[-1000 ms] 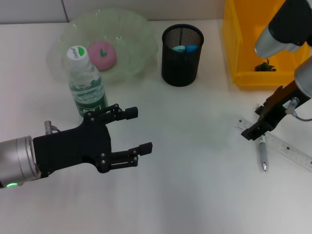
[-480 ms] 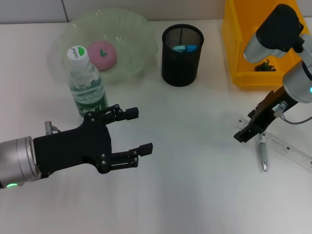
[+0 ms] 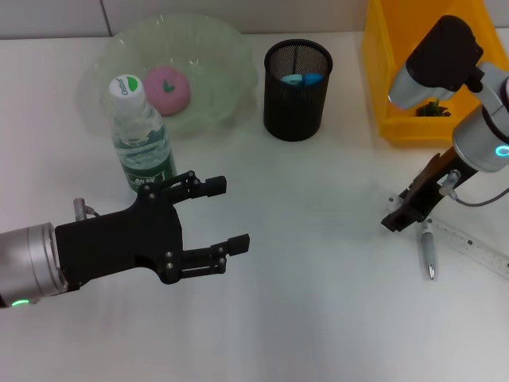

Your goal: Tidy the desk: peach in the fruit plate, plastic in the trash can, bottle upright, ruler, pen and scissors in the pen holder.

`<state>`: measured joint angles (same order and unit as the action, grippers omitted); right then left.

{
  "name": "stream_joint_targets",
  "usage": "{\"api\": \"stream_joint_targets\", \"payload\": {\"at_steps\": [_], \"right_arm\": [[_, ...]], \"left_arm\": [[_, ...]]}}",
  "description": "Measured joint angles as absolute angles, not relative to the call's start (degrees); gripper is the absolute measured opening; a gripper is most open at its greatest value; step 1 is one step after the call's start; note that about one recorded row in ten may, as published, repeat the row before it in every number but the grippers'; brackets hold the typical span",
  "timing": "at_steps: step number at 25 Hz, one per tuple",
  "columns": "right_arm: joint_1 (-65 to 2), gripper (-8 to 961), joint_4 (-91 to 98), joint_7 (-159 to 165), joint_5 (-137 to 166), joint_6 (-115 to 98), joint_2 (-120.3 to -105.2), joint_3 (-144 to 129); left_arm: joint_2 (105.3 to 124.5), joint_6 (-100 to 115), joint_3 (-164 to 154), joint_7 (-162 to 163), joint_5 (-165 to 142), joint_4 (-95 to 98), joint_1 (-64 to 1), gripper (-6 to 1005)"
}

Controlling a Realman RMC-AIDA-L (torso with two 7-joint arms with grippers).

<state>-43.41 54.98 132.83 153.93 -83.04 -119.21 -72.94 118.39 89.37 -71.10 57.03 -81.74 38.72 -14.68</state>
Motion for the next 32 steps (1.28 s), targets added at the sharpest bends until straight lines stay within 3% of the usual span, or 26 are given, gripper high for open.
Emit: {"api": "stream_joint_targets", "payload": {"at_steps": [5,11,23,32], "right_arm": [[-43.8,541,54.4,132.9,154.0,-82.7,-119.19,-73.0],[-43.8,376,55.3,133.2,153.8,-83.1,-119.17,-72.4],[-39.0,376,79.0,136.8,143.6,-87.6,-119.17,-64.8],[-37.2,376,76.4,124.7,117.7,-64.0,-119.12,-57.9]], "left_arm": [[118.39,89.3,-71.0,57.0,-81.7,38.7,-14.7,810],[118.39,89.6,-70.9,57.1,-81.7,38.7,-14.7,810],[118.39,90.0,-70.8,57.1,-81.7,39.0,-14.3,810],[118.39,90.0,-71.0,57.1,-81.7,38.7,-14.5,811]]}}
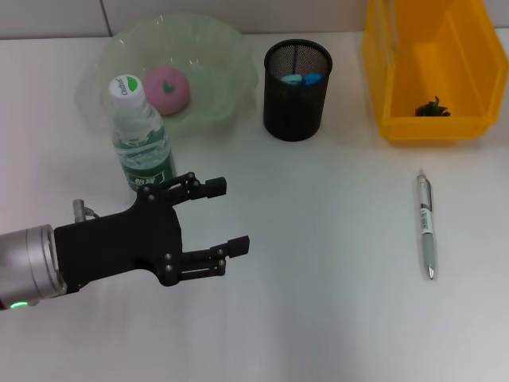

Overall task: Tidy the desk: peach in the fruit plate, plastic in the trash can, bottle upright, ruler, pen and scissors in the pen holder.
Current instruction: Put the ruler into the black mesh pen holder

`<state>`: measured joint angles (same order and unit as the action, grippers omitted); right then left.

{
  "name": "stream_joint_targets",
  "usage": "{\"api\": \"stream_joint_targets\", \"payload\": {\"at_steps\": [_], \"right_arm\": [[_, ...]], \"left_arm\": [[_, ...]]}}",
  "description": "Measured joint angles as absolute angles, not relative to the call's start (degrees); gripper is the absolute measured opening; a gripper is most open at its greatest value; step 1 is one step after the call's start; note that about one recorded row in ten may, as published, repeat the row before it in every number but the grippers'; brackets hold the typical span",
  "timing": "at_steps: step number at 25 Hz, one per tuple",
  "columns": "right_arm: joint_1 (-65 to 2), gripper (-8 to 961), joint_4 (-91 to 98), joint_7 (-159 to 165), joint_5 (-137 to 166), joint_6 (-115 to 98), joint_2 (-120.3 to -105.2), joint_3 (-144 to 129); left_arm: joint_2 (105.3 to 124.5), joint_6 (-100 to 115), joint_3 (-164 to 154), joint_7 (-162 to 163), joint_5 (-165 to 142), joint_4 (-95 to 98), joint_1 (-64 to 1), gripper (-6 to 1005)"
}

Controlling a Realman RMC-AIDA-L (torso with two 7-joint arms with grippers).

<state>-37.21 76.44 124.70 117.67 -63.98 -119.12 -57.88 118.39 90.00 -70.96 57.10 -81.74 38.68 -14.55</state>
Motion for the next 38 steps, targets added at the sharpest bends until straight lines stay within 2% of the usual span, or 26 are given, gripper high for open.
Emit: {"api": "stream_joint_targets", "payload": {"at_steps": [6,18,38], "right_arm": [[-40.6,376,58.5,100.8,94.0,-54.7,-119.22,-58.8],[-43.5,375,27.1,44.5,49.4,-58.1,-119.71,-69.2],[-44.5,375,17.3,36.0,41.0,-56.1,-119.89,-75.7]], "left_arm": [[118.39,90.0,-70.9,57.1,-81.7,38.7,-14.6,811],[118.39,89.7,-71.1,57.1,-81.7,38.6,-14.7,811],[118.39,90.0,-71.1,57.9,-81.7,38.8,-14.7,811]]}}
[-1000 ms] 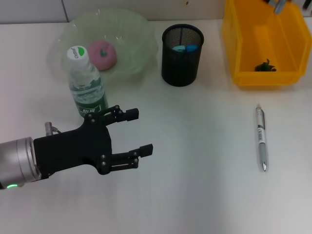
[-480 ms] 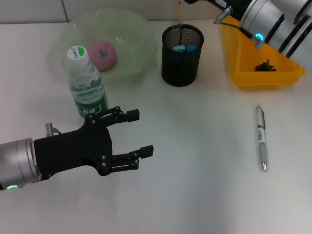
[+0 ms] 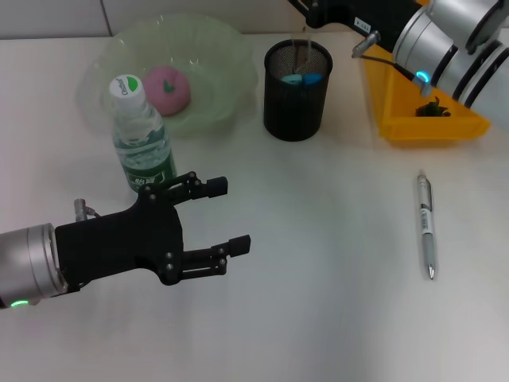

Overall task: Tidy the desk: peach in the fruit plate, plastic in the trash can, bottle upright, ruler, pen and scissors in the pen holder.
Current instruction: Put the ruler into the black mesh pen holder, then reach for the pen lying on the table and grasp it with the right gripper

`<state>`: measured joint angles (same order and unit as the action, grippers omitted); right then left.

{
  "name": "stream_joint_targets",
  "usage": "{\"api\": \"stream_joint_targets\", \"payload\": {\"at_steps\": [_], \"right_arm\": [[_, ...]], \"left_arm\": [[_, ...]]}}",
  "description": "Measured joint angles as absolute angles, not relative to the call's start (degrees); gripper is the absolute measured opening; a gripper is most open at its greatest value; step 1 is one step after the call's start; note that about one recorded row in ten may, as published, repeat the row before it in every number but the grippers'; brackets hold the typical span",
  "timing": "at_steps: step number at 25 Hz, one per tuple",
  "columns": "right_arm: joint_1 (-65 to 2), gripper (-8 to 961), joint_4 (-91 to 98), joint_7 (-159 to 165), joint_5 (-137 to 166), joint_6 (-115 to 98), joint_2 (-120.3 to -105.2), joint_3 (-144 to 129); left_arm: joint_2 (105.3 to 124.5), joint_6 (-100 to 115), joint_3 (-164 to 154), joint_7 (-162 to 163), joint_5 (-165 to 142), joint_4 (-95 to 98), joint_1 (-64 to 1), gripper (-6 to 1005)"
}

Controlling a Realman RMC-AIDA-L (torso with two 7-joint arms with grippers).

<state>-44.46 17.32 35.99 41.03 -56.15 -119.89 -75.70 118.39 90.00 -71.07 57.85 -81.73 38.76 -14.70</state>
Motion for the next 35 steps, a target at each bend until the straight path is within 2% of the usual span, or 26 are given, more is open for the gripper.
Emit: {"api": "stream_joint_targets", "payload": {"at_steps": [12,19,21,25,27,28,29,30,31,33,35], "right_arm": [[-44.6,376,15.4,33.6,41.0,-54.8,-119.88,-75.9],[-41.3,393,15.5,32.8,40.8,-59.3,-119.88,-75.2],[-40.6,465,15.9,32.9,40.8,-60.2,-119.89,-75.2],[-35.8,595,22.4,37.7,40.7,-63.8,-119.87,-75.6],[-28.6,640,34.2,48.2,41.6,-65.1,-119.44,-76.0],[-28.6,662,34.2,48.2,41.6,-65.1,-119.44,-76.0],[-23.7,685,43.6,57.6,44.2,-64.7,-119.24,-76.1],[-23.7,694,43.6,57.6,44.2,-64.7,-119.24,-76.1],[-18.4,703,55.1,69.1,50.1,-62.8,-119.14,-75.2],[-13.2,721,71.9,89.9,66.4,-59.8,-119.30,-71.7],[-12.3,739,77.3,98.8,74.7,-59.6,-119.43,-70.1]], "left_arm": [[118.48,90.0,-71.0,57.8,-81.7,38.9,-14.8,811],[118.47,90.0,-70.9,57.7,-81.7,38.9,-14.8,810],[118.43,90.0,-70.9,57.7,-81.7,38.9,-14.8,810],[118.38,90.0,-70.8,57.7,-81.7,39.0,-14.7,810],[118.38,90.1,-70.8,57.7,-81.7,39.0,-14.7,810],[118.38,90.1,-70.8,57.6,-81.7,39.0,-14.7,810],[118.39,90.1,-70.8,57.6,-81.7,39.0,-14.6,810],[118.39,90.1,-70.8,57.6,-81.7,39.0,-14.6,810],[118.38,90.1,-70.8,57.5,-81.7,39.0,-14.6,810],[118.39,90.1,-70.8,57.4,-81.7,38.8,-14.6,810],[118.39,90.1,-70.8,57.4,-81.7,38.7,-14.7,809]]}}
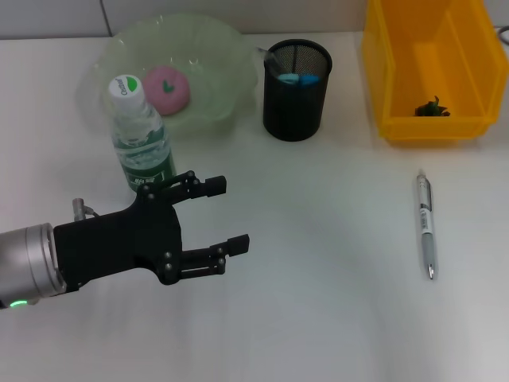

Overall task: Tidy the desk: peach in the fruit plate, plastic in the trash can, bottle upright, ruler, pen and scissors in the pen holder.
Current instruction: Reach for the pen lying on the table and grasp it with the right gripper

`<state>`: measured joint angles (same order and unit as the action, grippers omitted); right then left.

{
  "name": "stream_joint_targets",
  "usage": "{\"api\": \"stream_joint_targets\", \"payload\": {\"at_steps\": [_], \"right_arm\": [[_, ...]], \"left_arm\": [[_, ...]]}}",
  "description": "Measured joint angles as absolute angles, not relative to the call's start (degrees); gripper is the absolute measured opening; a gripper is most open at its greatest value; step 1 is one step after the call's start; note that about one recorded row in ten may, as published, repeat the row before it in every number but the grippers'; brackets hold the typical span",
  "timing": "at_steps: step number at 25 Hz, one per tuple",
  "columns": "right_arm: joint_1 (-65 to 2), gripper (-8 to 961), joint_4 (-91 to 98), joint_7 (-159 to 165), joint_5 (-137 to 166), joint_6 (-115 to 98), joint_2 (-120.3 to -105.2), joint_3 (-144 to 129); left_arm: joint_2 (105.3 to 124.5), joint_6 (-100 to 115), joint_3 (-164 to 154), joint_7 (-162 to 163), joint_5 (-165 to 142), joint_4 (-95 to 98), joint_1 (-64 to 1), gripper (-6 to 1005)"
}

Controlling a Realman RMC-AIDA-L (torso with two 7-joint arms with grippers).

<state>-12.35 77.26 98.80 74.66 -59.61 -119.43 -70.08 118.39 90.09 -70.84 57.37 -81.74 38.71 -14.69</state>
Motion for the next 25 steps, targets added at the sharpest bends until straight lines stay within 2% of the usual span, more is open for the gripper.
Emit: {"api": "stream_joint_targets", "payload": {"at_steps": [3,4,5,9,12,18,25], "right_arm": [[-11.9,763,85.7,115.3,90.2,-61.6,-119.48,-67.3],[-13.3,771,92.5,132.4,105.2,-67.7,-119.30,-63.9],[-13.3,778,92.5,132.4,105.2,-67.7,-119.30,-63.9],[-19.6,801,101.7,156.1,127.4,-88.6,-119.17,-57.0],[-21.8,799,104.1,161.5,137.9,-96.1,-119.22,-57.7],[-24.2,798,99.1,166.4,147.2,-99.5,-119.34,-62.0],[-26.1,797,84.4,167.6,148.8,-92.9,-119.34,-63.4]], "left_arm": [[118.39,90.1,-70.8,57.3,-81.7,38.7,-14.7,809],[118.43,90.1,-70.8,57.3,-81.7,38.6,-14.8,809],[118.43,90.1,-70.8,57.3,-81.7,38.6,-14.8,809],[118.49,90.0,-71.1,57.3,-81.7,38.6,-15.0,809],[118.48,89.8,-71.1,57.3,-81.7,38.6,-15.1,809],[118.47,89.6,-71.2,57.3,-81.7,38.6,-15.2,809],[118.47,89.6,-71.3,57.3,-81.7,38.3,-15.3,808]]}}
